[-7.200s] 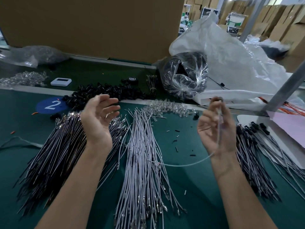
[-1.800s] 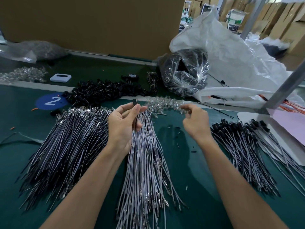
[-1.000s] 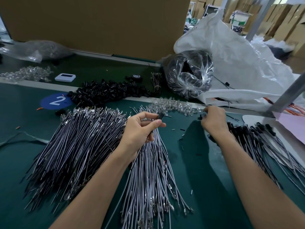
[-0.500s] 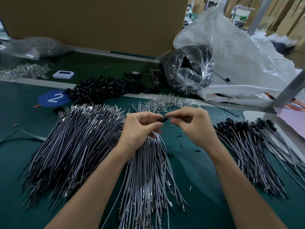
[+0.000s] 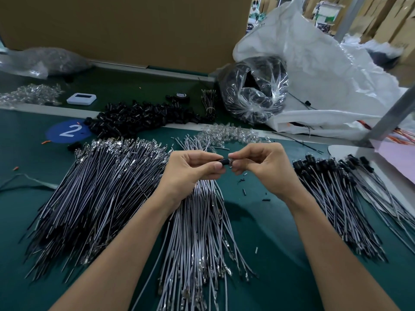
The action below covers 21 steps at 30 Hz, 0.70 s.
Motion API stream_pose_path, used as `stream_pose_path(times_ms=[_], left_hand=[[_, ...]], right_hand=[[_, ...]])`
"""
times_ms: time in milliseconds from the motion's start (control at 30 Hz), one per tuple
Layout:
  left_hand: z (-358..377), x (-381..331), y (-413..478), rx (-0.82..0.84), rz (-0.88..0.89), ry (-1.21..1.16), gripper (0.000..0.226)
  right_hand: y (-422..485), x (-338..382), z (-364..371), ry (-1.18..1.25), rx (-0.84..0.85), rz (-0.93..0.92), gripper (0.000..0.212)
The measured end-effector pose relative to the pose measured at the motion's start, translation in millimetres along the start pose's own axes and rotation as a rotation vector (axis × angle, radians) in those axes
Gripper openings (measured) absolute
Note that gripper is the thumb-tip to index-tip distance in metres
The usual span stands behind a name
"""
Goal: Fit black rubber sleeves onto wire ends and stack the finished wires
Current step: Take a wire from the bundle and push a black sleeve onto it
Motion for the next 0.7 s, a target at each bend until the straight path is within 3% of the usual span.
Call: stream_pose_path(times_ms=[700], left_hand=[[1.8,-1.7,-4.8,0.021,0.064,0.029,0.020]], right_hand=[[-3.6,0.1,5.4,0.120,0.003,0.067,0.033]])
Point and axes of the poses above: each hand's wrist, its own y-axis towards the middle knuckle, its own z-axis out of the palm, x = y × z, the point moved 1 cm from there along y, towards the middle knuckle, and after that the axes turned 7 degrees about -x, right-handed, at the moved point
